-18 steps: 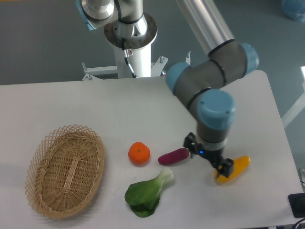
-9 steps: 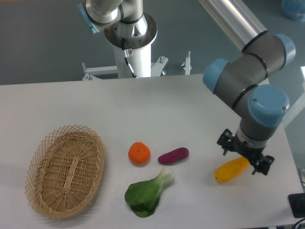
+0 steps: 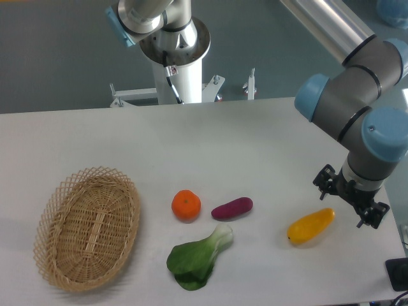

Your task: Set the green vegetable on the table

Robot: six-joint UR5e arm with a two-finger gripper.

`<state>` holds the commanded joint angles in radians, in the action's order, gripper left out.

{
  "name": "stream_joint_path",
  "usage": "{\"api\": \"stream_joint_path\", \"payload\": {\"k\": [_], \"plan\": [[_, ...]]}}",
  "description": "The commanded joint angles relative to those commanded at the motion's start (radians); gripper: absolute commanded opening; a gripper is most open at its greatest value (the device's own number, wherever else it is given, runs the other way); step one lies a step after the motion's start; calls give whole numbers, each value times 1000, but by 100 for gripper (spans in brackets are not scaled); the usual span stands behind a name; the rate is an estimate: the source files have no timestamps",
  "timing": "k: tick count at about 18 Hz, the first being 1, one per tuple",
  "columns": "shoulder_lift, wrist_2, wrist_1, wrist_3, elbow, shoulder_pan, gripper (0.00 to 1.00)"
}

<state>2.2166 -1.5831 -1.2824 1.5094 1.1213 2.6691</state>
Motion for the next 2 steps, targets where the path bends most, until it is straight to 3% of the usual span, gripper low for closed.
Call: {"api": "stream_joint_path", "payload": {"k": [2], "plan": [[0,-2,0,-2,0,-2,100]]}}
